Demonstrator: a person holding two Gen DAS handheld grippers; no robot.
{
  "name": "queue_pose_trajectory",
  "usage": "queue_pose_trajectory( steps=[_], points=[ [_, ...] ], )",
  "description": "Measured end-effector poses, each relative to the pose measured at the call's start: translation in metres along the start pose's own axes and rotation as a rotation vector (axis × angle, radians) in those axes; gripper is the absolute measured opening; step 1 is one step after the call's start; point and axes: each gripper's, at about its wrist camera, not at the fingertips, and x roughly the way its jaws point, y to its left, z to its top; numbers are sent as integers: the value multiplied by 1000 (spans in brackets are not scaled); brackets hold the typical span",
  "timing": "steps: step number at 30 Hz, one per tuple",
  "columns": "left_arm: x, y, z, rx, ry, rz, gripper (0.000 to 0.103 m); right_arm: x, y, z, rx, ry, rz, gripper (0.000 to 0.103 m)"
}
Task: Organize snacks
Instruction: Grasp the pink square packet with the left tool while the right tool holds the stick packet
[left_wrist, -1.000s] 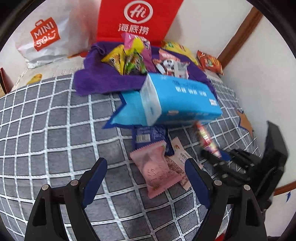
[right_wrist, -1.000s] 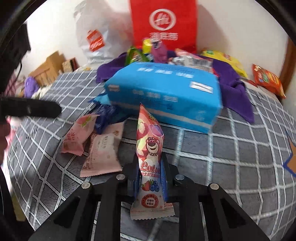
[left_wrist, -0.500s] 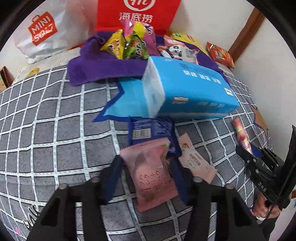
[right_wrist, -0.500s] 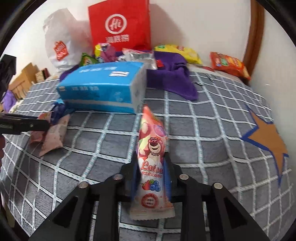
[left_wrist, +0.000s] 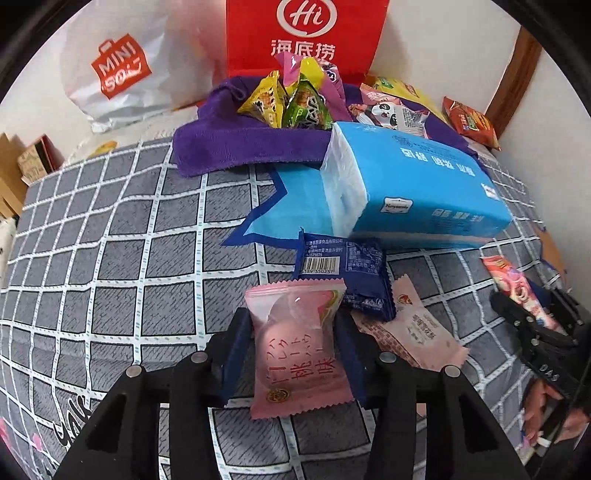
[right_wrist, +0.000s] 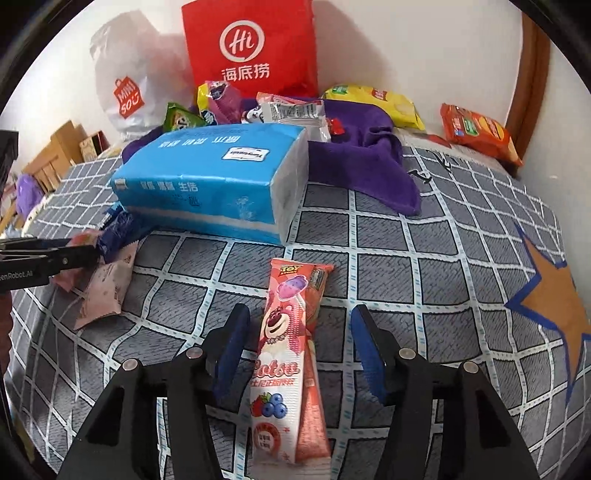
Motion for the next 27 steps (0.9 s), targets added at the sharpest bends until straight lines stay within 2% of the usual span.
queue_pose_trajectory(
  steps=[4, 13, 17, 22, 27],
  points=[
    [-2, -7, -8, 25, -43, 45, 46, 1, -4, 0, 18, 1, 15, 58],
    [-3, -8, -14, -7, -122, 73, 46, 2, -2, 3, 6, 5, 8, 58],
    [-2, -7, -12, -13, -126, 66, 46, 3, 0, 3, -5, 8, 7, 60],
    [-2, -9, -13, -3, -123, 56, 52, 3, -1, 3, -2, 8, 16, 61],
    [-1, -12, -13, 3, -122, 56, 53, 3, -1, 3, -1, 6, 18, 61]
  ],
)
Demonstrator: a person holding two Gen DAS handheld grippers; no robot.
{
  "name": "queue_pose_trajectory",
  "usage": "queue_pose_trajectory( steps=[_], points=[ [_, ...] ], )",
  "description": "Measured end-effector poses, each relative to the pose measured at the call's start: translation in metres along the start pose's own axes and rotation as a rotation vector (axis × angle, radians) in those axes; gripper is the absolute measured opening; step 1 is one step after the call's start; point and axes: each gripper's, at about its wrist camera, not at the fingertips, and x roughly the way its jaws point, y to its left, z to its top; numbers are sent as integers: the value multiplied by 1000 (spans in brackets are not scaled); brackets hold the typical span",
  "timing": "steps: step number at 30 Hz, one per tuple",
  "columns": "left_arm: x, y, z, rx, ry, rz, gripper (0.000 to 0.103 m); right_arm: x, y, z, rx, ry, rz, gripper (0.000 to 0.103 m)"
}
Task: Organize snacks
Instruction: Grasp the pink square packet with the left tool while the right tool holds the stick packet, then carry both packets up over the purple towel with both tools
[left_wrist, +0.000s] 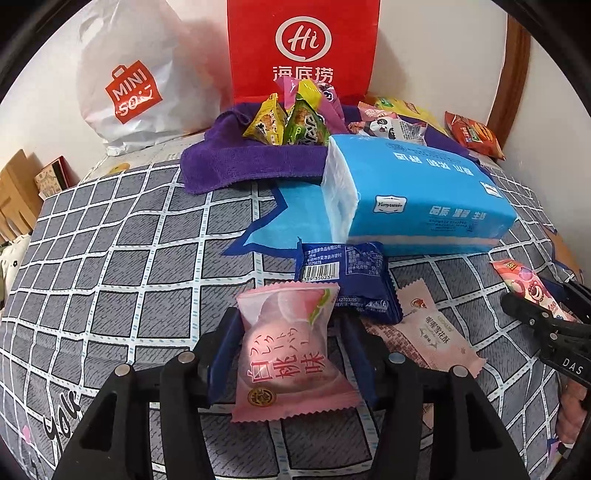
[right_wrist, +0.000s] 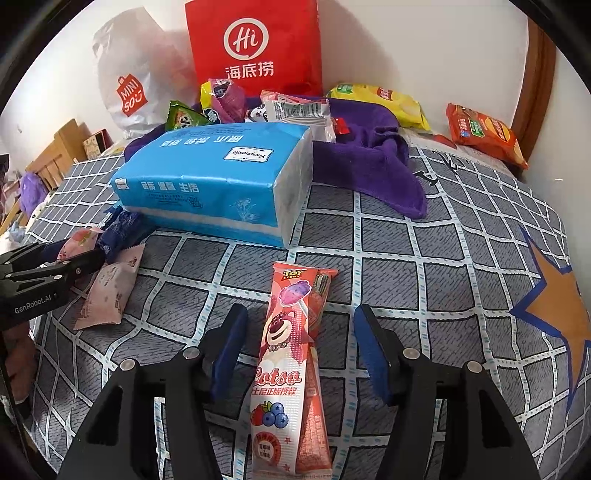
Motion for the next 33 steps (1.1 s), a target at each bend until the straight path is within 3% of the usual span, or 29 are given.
queue_pose_trajectory(
  steps=[2, 3, 7, 8, 11, 17, 24, 33],
  points=[
    [0, 0, 0, 4, 1, 6, 51, 0, -1, 0, 5, 0, 4, 61],
    [0, -1, 0, 11, 2, 15, 44, -1, -1, -1, 10, 0, 4, 60],
    [-5, -2, -4, 36, 14, 1, 42, -8, 0, -6, 31, -12, -28, 27],
    [-7, -1, -5, 39, 19, -9, 42, -10, -1, -7, 41, -14, -22, 26],
    [-15, 5, -10, 32, 38, -92, 42, -16, -1, -12, 53, -8, -36, 25],
    [-30, 18, -8, 23, 56, -185, 42, -36, 11, -21, 89, -29, -54, 24],
    [-63, 21, 5, 69, 10, -237, 42, -61, 27, -12, 128, -76, -96, 24],
    [-91, 26, 40, 78, -59, -206, 42, -81, 38, 25, 127, -133, -80, 24]
  ],
)
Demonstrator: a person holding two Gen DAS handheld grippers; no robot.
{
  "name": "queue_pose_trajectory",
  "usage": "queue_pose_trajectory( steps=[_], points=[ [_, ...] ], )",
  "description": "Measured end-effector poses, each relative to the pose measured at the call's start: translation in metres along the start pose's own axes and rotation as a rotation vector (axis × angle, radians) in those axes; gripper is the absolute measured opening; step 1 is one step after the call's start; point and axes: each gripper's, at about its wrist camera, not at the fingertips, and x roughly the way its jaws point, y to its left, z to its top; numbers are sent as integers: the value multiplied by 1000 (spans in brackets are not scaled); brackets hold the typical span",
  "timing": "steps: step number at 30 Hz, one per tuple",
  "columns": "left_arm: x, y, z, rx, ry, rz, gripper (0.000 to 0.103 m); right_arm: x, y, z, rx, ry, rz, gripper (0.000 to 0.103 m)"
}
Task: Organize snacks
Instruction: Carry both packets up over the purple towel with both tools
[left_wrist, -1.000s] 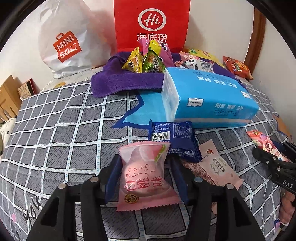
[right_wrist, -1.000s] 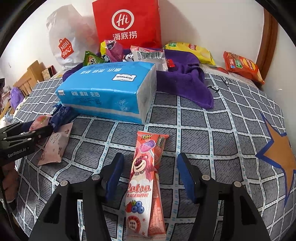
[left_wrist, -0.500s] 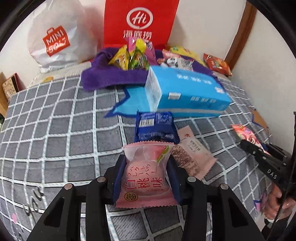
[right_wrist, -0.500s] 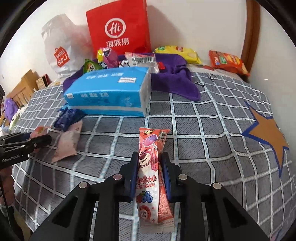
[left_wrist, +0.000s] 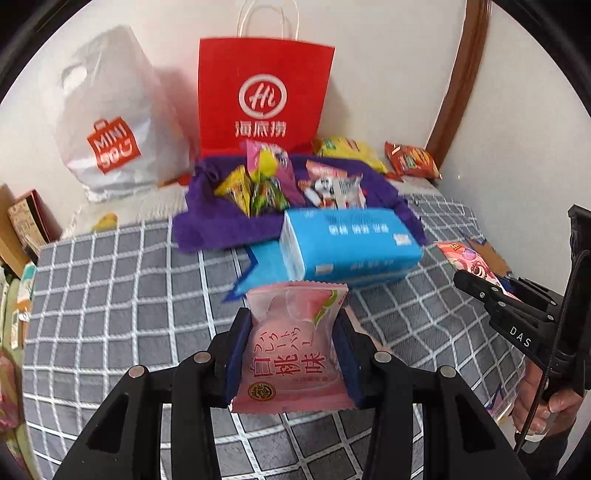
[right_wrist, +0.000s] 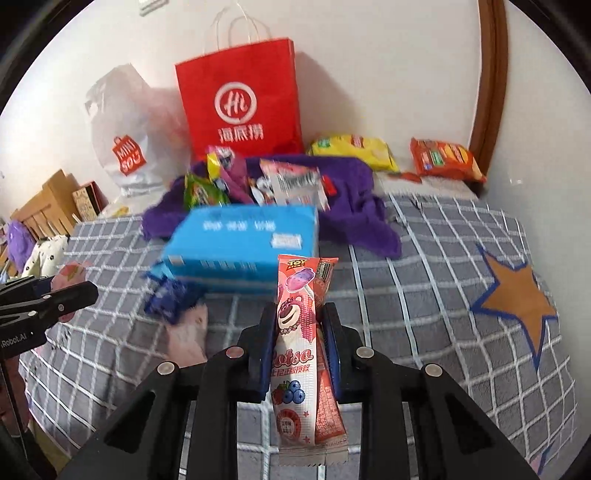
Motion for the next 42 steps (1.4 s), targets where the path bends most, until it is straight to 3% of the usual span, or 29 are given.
queue_pose_trajectory(
  steps=[10, 21, 31, 35, 42],
  points=[
    [-17, 0, 49, 13, -83, 35, 42, -8, 12, 62, -37, -57, 11, 24],
    [-3, 4, 103, -5, -85, 14, 42, 6, 13, 125, -54, -92, 20, 24],
    [22, 11, 151, -16, -85, 16, 42, 28, 19, 187, -70, -130, 83, 24],
    [32, 15, 166, -9, -104, 33, 42, 38, 23, 198, -85, -139, 85, 24],
    [61, 30, 175, -17, -100, 35, 42, 82, 14, 194, -89, -81, 73, 24]
  ],
)
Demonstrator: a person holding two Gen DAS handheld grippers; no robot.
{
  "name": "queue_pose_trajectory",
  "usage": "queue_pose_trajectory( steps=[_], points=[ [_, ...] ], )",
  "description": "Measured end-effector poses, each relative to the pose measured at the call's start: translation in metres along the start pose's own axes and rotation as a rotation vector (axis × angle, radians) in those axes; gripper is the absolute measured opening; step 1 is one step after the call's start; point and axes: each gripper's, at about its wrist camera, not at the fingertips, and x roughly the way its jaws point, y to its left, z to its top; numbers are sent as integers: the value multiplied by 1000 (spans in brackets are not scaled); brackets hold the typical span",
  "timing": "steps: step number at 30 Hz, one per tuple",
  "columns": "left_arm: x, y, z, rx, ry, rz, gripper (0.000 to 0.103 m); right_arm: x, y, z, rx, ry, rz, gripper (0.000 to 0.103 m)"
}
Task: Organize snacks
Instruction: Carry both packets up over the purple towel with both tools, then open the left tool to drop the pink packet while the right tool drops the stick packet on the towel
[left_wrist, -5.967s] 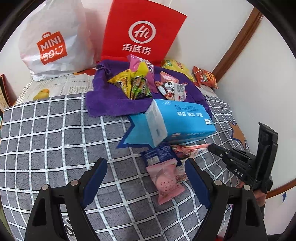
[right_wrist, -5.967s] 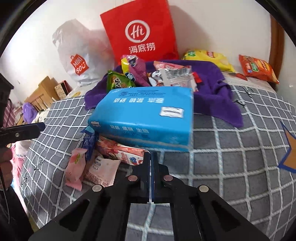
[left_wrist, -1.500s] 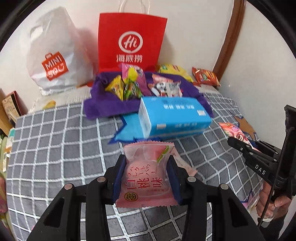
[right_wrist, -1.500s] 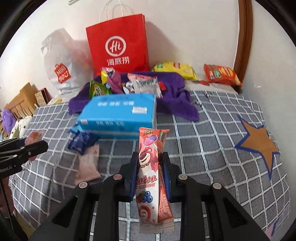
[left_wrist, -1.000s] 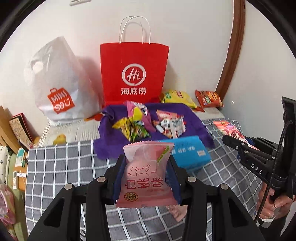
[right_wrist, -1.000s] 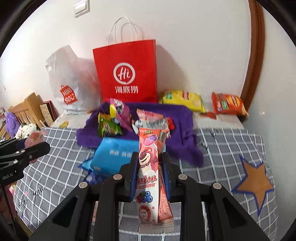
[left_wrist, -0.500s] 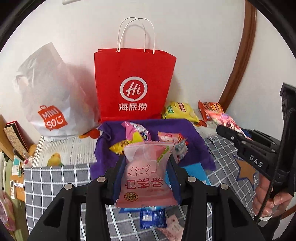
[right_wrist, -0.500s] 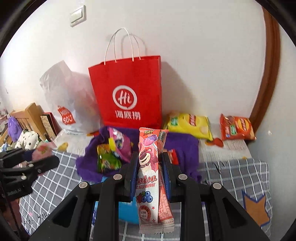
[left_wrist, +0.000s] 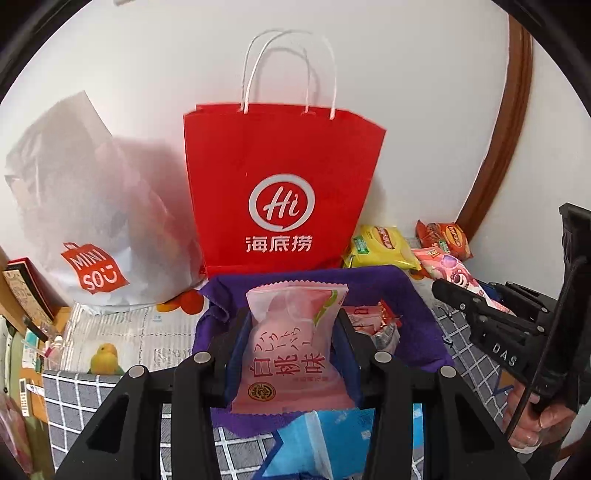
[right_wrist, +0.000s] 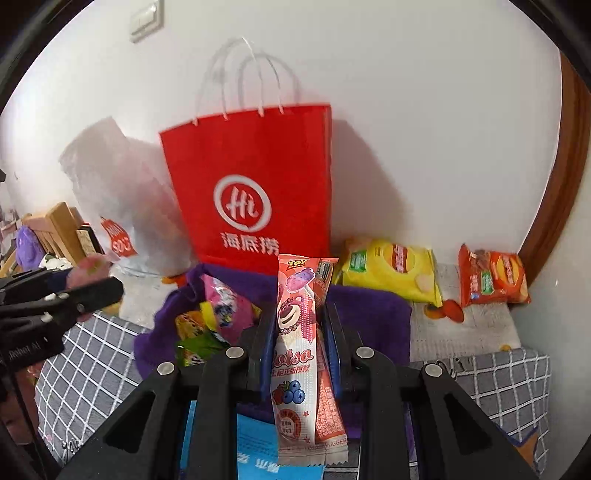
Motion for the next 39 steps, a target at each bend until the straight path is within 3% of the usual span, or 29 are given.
queue_pose_trajectory(
  steps=[6, 14, 24, 33, 39],
  points=[
    [29, 11, -6, -10, 53, -11, 42, 25, -17, -3, 35, 42, -5, 24],
    [37, 25, -4, -36, 63, -7, 42, 53, -32, -12, 48, 111, -30, 24],
    [44, 52, 1, -109, 75, -3, 42, 57, -44, -16, 37, 132, -51, 24],
    [62, 60, -3, -146, 137, -25, 42, 80, -31, -27, -10, 217, -19, 24],
    [81, 57, -10, -133, 199, 5, 42, 88, -24, -32, -37, 232, -23, 25]
  ],
)
